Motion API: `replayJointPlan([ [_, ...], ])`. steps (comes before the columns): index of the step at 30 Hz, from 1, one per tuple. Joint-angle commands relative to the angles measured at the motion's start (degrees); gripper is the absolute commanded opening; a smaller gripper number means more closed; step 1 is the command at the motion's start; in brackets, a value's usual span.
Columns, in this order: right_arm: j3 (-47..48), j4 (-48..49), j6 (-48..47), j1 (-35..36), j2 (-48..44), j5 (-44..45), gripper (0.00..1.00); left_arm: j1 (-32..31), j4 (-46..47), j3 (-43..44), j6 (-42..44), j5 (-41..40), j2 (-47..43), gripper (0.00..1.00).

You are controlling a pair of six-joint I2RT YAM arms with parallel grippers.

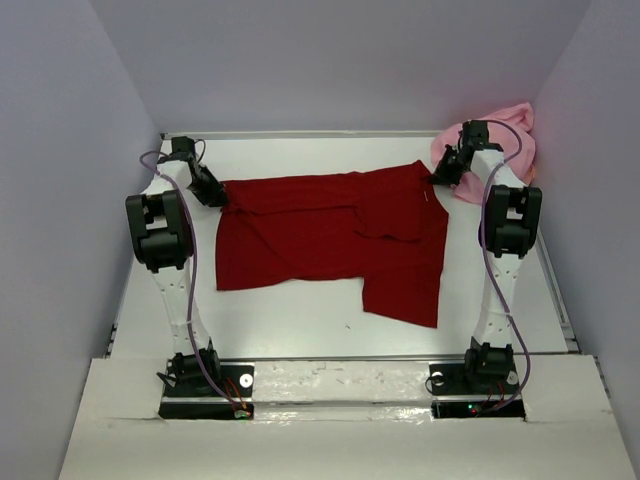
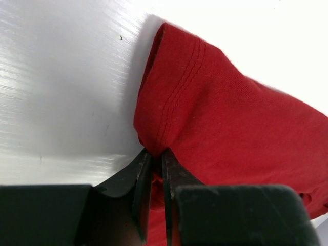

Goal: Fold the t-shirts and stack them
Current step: Fold the flattened tshirt in 1/3 of the way

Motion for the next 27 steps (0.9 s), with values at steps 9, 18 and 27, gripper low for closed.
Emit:
replayJointPlan([
  [9,2.47,0.57,-1.45,-1.53,-2.04,4.83,0.0,1.37,-4.06,0.46,2.94,-3.61,1.97,0.22],
  [18,3.52,0.83,-2.76,-1.53,-1.86,-0.87,0.42,1.55,3.04,-4.37,5.4,3.32,-2.25,0.88],
  [27,4.4,1.1,-4.87,-1.53,-4.14,0.34,0.67,2.52,9.82,-8.59,5.31,6.5,-6.99,0.94],
])
